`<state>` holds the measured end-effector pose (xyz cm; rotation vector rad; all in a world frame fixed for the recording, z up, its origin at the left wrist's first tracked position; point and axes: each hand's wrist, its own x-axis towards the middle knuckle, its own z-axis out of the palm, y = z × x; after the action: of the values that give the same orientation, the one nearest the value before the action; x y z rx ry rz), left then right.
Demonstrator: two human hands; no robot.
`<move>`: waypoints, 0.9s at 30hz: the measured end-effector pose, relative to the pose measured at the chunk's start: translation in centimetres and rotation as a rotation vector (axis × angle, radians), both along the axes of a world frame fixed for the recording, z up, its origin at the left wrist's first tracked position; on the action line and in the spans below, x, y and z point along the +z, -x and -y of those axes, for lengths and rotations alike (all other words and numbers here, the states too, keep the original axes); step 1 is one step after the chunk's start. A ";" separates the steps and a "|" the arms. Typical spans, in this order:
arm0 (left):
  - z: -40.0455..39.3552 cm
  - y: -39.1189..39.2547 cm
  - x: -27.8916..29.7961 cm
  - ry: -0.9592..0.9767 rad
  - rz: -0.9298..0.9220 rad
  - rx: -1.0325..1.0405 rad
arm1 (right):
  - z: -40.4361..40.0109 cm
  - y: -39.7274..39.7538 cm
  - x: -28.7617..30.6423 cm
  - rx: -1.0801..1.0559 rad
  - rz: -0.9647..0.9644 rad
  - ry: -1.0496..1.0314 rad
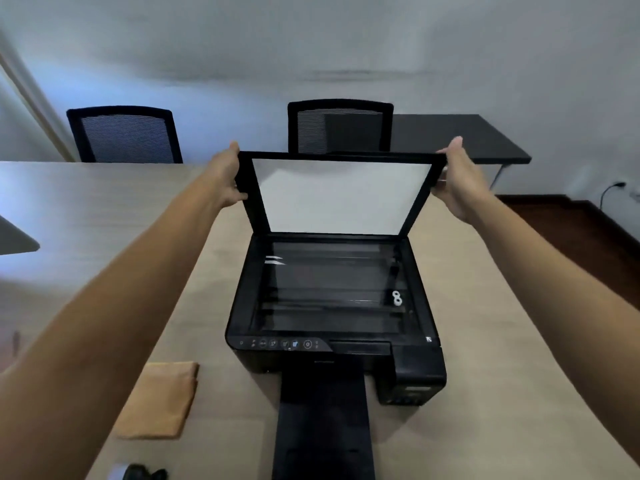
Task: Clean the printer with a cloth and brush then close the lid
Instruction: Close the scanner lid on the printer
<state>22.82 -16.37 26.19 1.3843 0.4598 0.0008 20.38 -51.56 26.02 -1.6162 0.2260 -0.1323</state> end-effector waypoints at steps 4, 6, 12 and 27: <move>-0.5 5.7 -1.8 0.309 -0.022 -0.071 | -0.3 6.2 -3.2 0.057 -0.035 -0.078; -0.9 8.8 -3.6 0.366 -0.059 -0.059 | 0.0 9.0 -5.9 -0.015 -0.037 -0.149; -0.7 15.5 -11.1 -0.056 -0.173 -0.048 | -0.1 14.7 -13.9 -0.021 -0.152 0.134; -0.4 22.1 -19.1 -1.186 -0.065 -0.189 | -0.2 18.6 -18.1 0.218 -0.081 1.274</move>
<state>0.70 -15.93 7.13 2.5953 0.3793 0.0867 1.78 -51.32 7.95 -2.9024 -0.0061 -0.0308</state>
